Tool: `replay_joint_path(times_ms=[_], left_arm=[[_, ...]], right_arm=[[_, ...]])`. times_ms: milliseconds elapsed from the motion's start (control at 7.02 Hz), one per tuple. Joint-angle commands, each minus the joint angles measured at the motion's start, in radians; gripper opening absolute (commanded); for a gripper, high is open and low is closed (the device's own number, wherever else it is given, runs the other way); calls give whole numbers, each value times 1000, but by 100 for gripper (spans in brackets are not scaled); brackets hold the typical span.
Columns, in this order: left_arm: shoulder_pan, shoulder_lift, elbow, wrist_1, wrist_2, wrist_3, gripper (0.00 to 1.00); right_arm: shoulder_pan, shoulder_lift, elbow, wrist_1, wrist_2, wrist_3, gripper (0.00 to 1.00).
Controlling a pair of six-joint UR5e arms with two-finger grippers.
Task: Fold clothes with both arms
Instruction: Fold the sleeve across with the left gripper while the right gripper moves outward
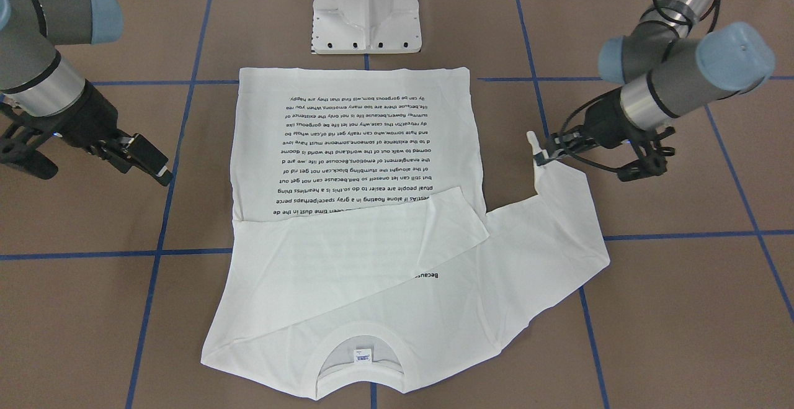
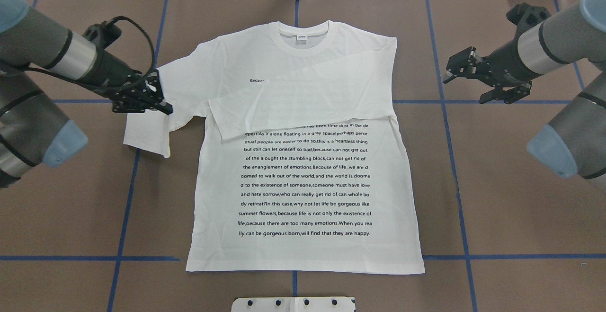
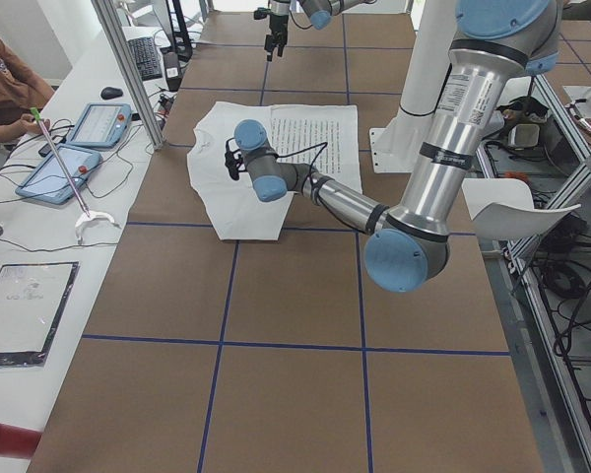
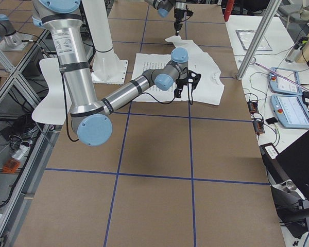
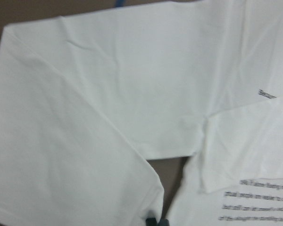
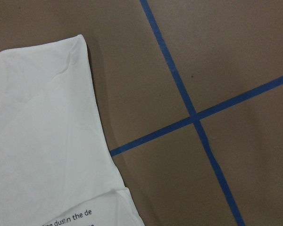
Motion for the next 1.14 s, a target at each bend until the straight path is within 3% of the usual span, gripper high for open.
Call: replay_joint_path(times_ms=[0,285,570,998], left_arm=[[108,-244,56,1,118,-284,0],[157,-471,249,-9,223,-369,0],[258,-616,386,-9,379,-395,0],[369,-681,512,-52,538,-402,0]], right_arm=[[66,-76,1,7,50,-145,99],[78,-87,6,11,54,-151,99],[80,-114,8,16,49,-156,99],[119,-148,8,18,50,-234,99]])
